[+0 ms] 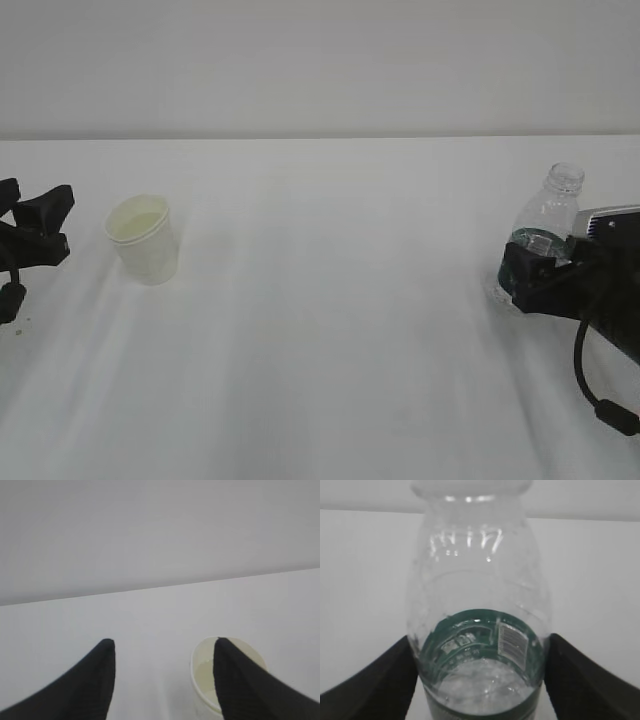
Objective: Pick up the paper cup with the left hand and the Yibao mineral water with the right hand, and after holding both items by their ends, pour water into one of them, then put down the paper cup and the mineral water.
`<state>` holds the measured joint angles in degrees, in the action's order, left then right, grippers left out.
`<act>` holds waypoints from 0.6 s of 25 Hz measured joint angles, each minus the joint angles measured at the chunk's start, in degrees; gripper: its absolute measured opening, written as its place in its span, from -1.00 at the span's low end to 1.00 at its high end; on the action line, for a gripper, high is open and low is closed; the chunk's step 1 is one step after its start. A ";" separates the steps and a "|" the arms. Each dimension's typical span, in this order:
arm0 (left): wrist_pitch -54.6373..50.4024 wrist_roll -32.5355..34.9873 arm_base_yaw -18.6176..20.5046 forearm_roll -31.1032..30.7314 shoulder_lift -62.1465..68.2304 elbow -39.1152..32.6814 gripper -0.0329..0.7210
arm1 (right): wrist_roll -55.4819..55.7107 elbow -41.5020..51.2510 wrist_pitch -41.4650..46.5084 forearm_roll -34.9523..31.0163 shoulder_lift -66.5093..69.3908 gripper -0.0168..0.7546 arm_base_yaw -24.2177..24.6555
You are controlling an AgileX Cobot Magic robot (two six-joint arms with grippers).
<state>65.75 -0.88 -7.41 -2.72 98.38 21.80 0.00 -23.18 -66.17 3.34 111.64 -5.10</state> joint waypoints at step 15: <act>0.00 0.00 0.00 0.09 0.00 0.00 0.24 | 0.00 5.32 0.00 0.10 -5.81 0.54 0.00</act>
<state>65.75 -0.88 -7.41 -2.62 98.38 21.80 0.00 -17.86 -66.17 3.44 105.83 -5.10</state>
